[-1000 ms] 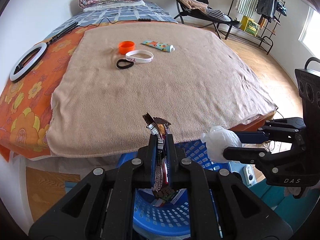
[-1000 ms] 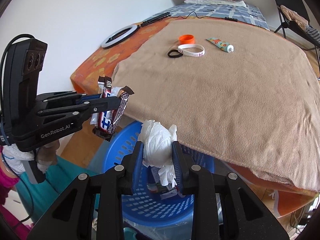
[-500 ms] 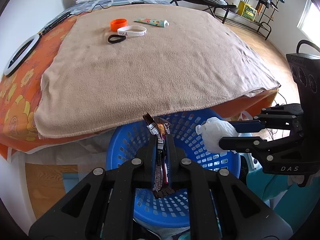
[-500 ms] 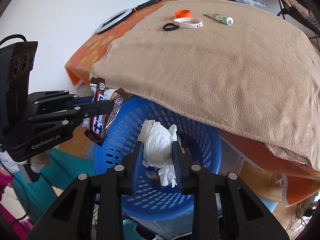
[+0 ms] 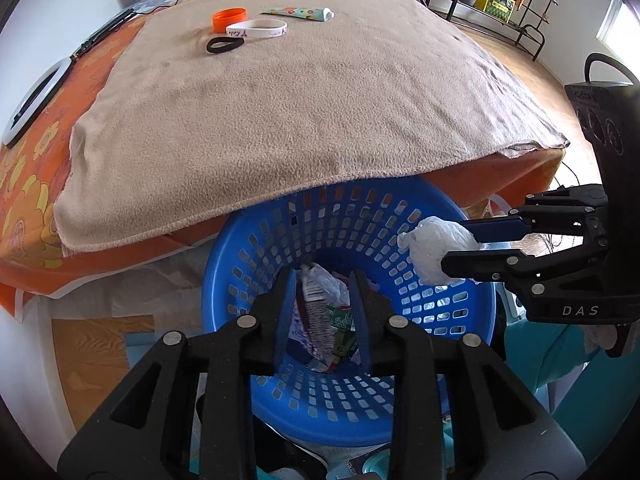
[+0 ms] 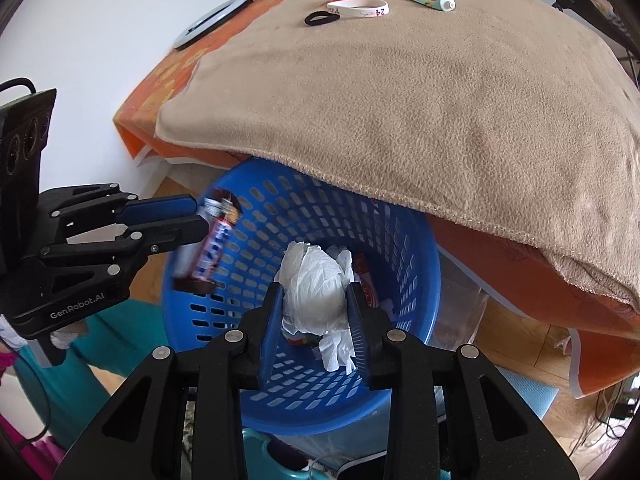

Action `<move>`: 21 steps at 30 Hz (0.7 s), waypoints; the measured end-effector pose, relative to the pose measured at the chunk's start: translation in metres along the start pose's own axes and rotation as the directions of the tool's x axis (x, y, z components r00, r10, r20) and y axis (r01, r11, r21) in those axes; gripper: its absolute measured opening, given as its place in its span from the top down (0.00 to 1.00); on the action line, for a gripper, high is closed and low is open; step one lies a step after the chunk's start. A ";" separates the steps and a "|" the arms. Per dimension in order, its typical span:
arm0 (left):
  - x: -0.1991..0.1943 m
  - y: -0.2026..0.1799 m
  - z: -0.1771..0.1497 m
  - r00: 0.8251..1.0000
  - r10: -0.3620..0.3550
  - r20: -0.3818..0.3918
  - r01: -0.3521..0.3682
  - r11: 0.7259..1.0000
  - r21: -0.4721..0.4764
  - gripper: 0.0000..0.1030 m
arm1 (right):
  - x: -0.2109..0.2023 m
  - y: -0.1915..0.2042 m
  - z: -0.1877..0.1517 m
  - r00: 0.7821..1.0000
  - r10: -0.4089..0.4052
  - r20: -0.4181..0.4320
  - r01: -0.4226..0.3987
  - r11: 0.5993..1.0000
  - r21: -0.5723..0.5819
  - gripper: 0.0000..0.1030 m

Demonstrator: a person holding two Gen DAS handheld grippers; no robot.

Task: Collect trash
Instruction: 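Carry wrapper and tissue over the blue basket and open both tools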

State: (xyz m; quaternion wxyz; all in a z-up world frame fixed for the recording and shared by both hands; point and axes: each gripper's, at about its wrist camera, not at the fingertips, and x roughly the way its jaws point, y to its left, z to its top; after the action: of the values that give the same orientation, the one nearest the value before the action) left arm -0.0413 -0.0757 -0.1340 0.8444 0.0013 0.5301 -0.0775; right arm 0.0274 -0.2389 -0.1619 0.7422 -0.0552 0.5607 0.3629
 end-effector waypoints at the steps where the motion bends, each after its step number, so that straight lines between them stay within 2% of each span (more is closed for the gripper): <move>1: 0.000 0.000 0.000 1.000 0.000 0.000 0.000 1.000 0.003 0.73 | 0.001 0.000 0.000 1.000 0.001 -0.004 -0.001 1.000 0.002 0.71; 4: 0.000 -0.002 0.000 1.000 0.003 0.001 -0.003 1.000 0.009 0.73 | 0.000 0.000 -0.001 1.000 0.000 -0.004 0.000 1.000 -0.003 0.70; 7: 0.000 -0.002 0.001 1.000 0.005 0.000 -0.005 1.000 0.010 0.67 | 0.001 0.002 0.000 1.000 -0.007 -0.004 0.007 1.000 -0.009 0.68; 11: 0.000 -0.002 0.001 1.000 0.010 0.004 -0.010 1.000 0.013 0.66 | 0.001 0.000 0.000 1.000 -0.010 -0.005 0.010 1.000 -0.005 0.67; 13: -0.001 -0.002 0.001 1.000 0.011 0.006 -0.011 1.000 0.012 0.66 | 0.002 0.000 0.000 1.000 -0.016 -0.009 0.016 1.000 -0.002 0.64; 15: -0.003 -0.001 0.001 1.000 0.016 0.015 -0.016 1.000 0.009 0.57 | 0.001 -0.002 0.000 1.000 -0.022 -0.006 0.022 1.000 0.001 0.57; 16: -0.005 -0.001 0.001 1.000 0.021 0.023 -0.021 1.000 0.007 0.49 | 0.000 -0.003 0.000 1.000 -0.025 -0.002 0.025 1.000 0.002 0.55; 17: -0.007 -0.001 0.002 0.999 0.027 0.031 -0.027 1.000 0.006 0.46 | -0.001 -0.003 0.000 1.000 -0.030 0.003 0.030 1.000 0.002 0.55; 21: -0.013 -0.004 0.006 0.997 0.049 0.063 -0.051 0.998 0.023 0.45 | -0.006 -0.006 0.001 0.998 -0.054 0.022 0.053 0.999 0.010 0.52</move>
State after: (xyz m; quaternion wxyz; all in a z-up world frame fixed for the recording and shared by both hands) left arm -0.0423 -0.0786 -0.1191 0.8620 0.0226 0.5024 -0.0628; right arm 0.0308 -0.2457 -0.1582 0.7580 -0.0627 0.5526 0.3407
